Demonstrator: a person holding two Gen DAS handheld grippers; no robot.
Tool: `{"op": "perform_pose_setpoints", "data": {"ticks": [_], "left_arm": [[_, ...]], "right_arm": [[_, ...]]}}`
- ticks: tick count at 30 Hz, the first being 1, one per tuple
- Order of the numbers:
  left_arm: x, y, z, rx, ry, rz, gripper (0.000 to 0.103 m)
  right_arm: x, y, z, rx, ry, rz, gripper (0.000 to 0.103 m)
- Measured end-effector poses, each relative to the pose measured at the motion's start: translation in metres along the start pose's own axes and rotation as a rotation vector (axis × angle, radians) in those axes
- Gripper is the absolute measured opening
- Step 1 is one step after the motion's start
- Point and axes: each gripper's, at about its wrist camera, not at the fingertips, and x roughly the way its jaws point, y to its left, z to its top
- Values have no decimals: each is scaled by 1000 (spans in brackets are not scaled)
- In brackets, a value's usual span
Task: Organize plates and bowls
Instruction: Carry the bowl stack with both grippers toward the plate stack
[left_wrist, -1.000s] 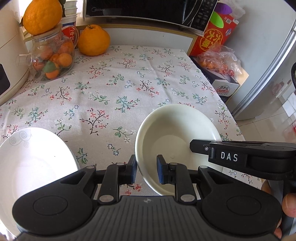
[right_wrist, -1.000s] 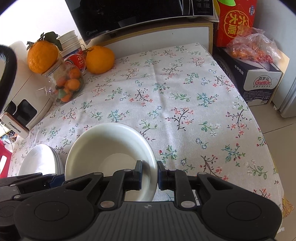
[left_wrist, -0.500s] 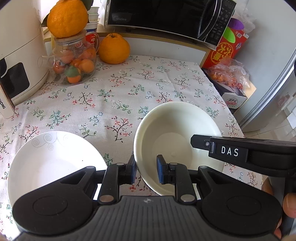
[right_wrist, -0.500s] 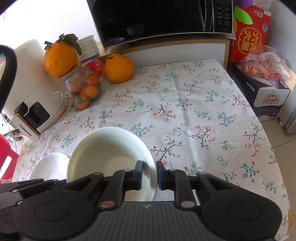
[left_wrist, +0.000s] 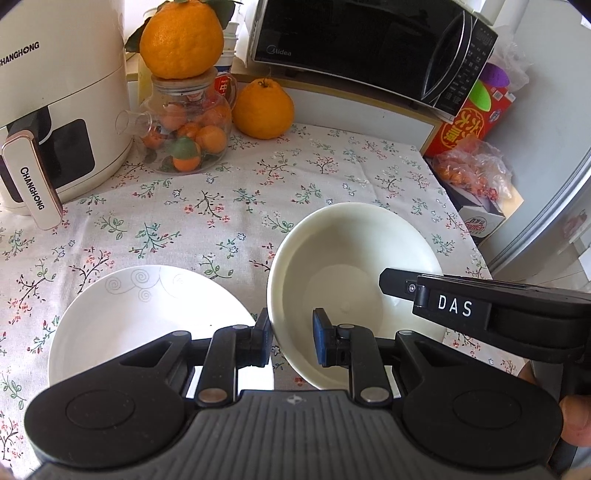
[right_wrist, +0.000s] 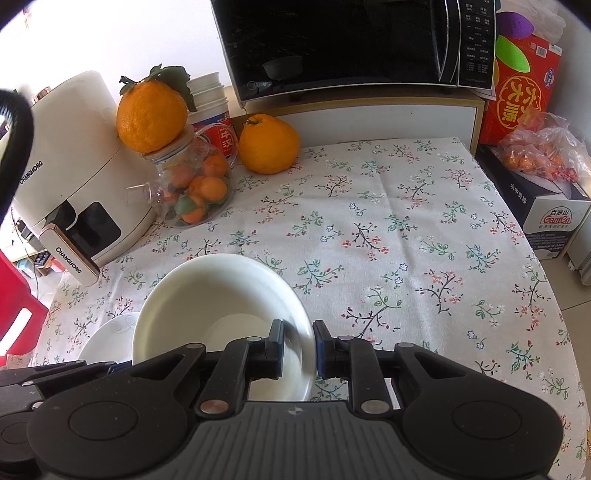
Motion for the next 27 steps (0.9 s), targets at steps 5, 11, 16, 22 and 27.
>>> {"op": "perform_pose_setpoints", "data": {"ticks": [5, 11, 16, 22, 27], "left_arm": [[-8, 14, 2, -29, -12, 9, 20], [-16, 28, 2, -60, -22, 24, 20], [-23, 43, 1, -97, -25, 26, 20], [-36, 69, -6, -170, -25, 25, 20], [-43, 85, -13, -206, -20, 38, 19]], "right_arm": [[1, 13, 2, -14, -6, 18, 14], [2, 30, 3, -37, -9, 40, 14], [5, 46, 3, -57, -7, 57, 14], [9, 68, 0, -96, 9, 92, 14], [12, 88, -5, -140, 21, 111, 14]]}}
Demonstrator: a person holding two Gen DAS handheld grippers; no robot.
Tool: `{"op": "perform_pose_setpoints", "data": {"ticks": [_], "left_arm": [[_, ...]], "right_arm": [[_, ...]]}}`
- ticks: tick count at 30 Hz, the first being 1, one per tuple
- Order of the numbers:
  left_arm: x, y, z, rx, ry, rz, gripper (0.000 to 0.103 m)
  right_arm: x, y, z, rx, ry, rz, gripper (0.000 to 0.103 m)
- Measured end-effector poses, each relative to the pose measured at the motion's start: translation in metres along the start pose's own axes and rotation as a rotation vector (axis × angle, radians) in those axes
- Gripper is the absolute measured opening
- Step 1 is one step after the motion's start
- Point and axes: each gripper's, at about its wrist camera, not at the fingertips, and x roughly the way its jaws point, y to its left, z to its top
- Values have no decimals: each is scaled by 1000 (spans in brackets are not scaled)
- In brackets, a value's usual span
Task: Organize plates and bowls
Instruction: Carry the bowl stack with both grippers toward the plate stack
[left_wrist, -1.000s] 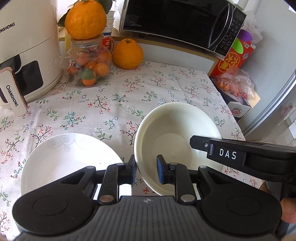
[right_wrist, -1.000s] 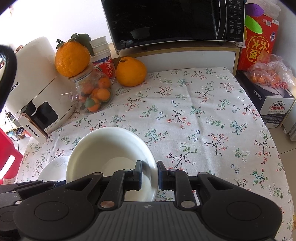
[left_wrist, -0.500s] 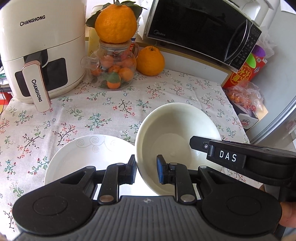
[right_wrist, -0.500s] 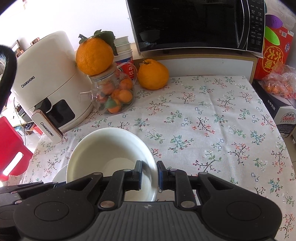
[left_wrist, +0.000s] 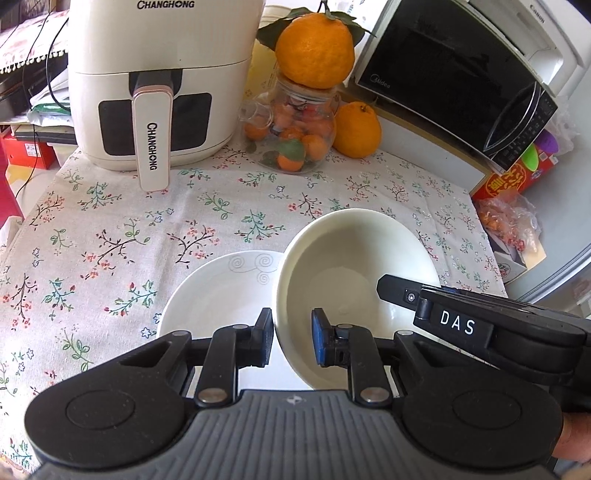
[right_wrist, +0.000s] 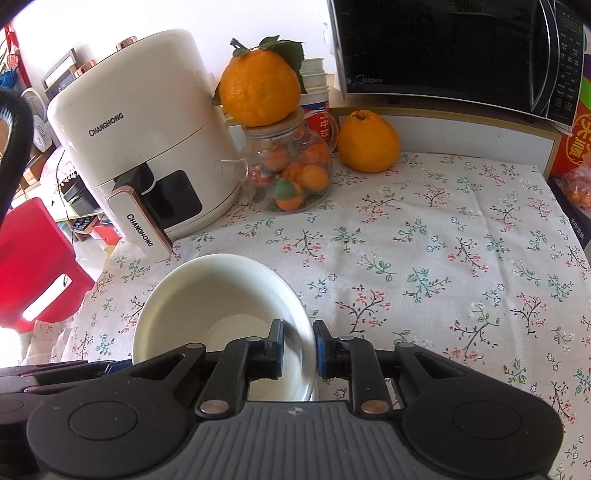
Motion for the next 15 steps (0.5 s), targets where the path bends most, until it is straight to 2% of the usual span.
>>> {"op": "perform_pose_setpoints", "data": {"ticks": [7, 15], "left_arm": [[-4, 16, -1, -37, 11, 1, 18], [7, 14, -8, 0, 50, 43, 18]], "right_arm": [[9, 12, -4, -23, 39, 25, 14], [19, 17, -11, -32, 84, 17, 14]]}}
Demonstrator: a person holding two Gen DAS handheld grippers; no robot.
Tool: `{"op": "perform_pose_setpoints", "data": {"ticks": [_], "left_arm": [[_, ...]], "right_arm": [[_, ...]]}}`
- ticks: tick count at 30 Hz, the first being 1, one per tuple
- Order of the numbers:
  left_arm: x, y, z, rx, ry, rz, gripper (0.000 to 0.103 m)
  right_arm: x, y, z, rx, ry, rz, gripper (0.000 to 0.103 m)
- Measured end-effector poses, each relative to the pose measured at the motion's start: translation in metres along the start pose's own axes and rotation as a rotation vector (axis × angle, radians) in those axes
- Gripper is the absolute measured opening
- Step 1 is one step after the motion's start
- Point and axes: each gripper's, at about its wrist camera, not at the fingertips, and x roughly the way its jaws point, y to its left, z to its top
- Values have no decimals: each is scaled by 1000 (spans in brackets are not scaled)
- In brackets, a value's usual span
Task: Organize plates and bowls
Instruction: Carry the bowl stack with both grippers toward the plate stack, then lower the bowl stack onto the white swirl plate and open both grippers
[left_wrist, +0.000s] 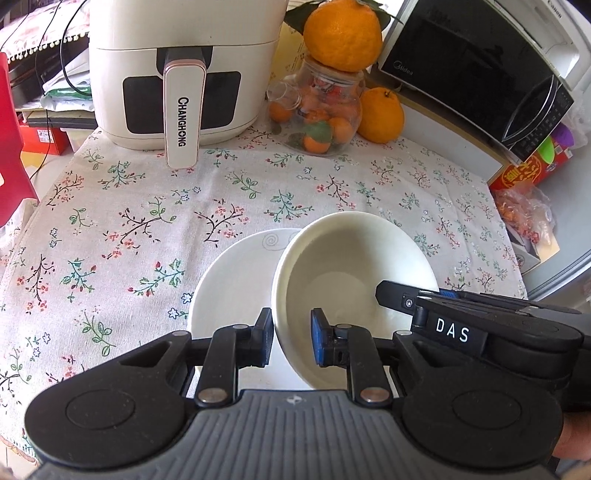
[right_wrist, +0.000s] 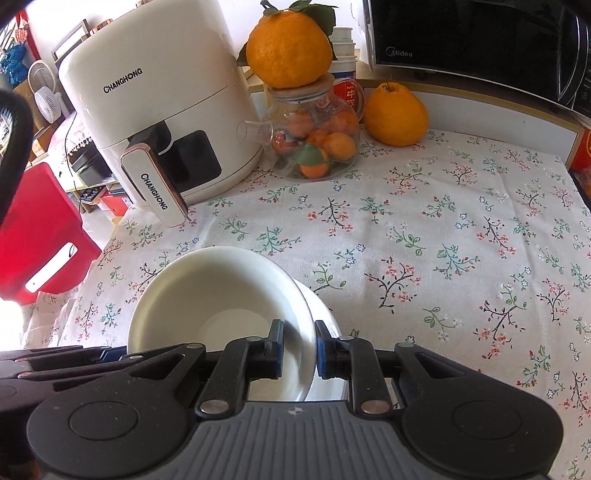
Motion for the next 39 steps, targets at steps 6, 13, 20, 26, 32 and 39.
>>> {"op": "perform_pose_setpoints", "data": {"ticks": [6, 13, 20, 26, 32, 39], "left_arm": [[7, 2, -1, 14, 15, 29, 18], [11, 1, -2, 46, 21, 63, 20], [12, 0, -2, 61, 21, 74, 20], [14, -1, -2, 67, 21, 77, 20], [14, 0, -2, 65, 24, 78, 22], [15, -1, -3, 75, 27, 77, 23]], "right_arm": [[9, -1, -5, 9, 40, 5, 14], [14, 1, -6, 8, 63, 15, 14], [16, 1, -7, 9, 74, 18, 16], [18, 0, -7, 15, 79, 22, 15], [19, -1, -7, 20, 83, 28, 15], [18, -1, -7, 18, 88, 27, 15]]}}
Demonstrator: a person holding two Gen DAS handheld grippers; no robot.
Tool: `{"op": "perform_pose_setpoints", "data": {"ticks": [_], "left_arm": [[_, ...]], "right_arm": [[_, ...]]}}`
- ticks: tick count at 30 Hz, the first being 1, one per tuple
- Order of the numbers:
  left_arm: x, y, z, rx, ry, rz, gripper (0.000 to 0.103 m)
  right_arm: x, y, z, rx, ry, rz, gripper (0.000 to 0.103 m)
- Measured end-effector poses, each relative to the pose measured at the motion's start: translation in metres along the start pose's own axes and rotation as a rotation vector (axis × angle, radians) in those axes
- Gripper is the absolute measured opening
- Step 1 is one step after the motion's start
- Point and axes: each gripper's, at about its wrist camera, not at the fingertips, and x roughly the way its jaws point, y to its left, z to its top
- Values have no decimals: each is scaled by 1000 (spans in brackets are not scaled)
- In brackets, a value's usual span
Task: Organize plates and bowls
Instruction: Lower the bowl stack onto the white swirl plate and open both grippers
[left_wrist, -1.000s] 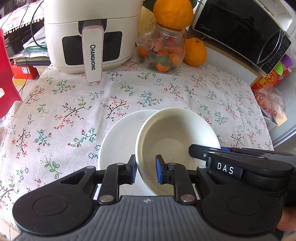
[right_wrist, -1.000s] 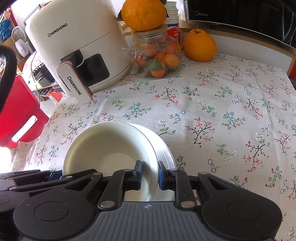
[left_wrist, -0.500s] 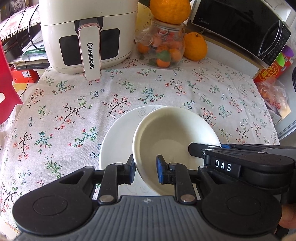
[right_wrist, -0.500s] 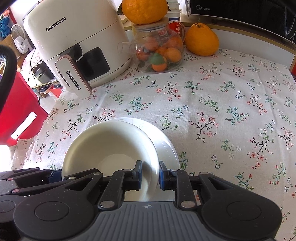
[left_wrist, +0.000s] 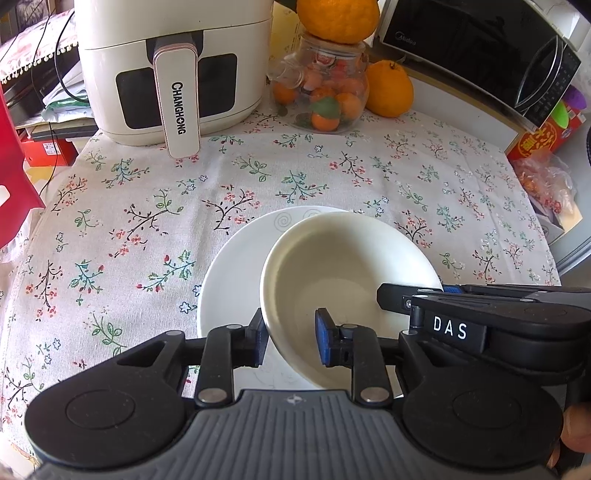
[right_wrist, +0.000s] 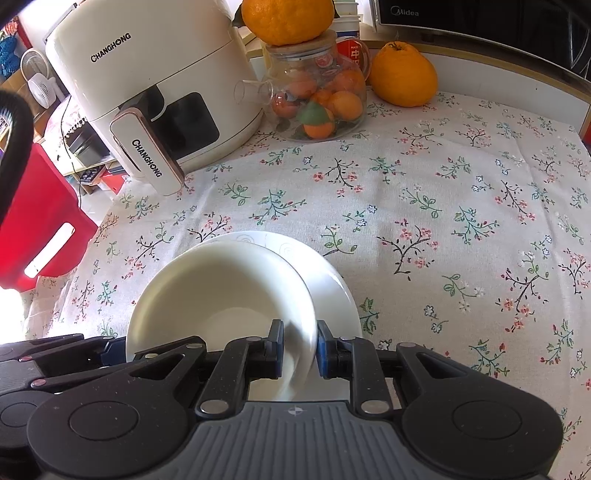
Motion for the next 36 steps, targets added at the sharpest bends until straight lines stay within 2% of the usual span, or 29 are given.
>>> {"op": "perform_pose_setpoints", "data": {"ticks": [12, 21, 25, 28, 32, 34, 35, 36], "left_arm": [[-3, 0, 0, 2, -10, 2, 26], [-8, 0, -1, 4, -30, 12, 37], [-16, 0, -4, 27, -61, 24, 45], [-27, 1, -9, 49, -97, 38, 49], [-50, 4, -21, 67, -164, 58, 61], [-61, 5, -29, 73, -189, 51, 68], [-67, 6, -34, 75, -193, 37, 72], [-72, 7, -39, 75, -195, 25, 75]], "right_arm": [[-4, -1, -2, 8, -16, -5, 16], [-12, -4, -2, 20, -36, -10, 17], [-24, -2, -4, -1, -73, -41, 21], [-35, -1, -7, -16, -101, -59, 28], [-56, 2, -16, -60, -148, -83, 38], [-68, 6, -24, -87, -176, -92, 47], [-73, 7, -29, -94, -182, -92, 60], [-79, 7, -34, -99, -189, -92, 66]]}}
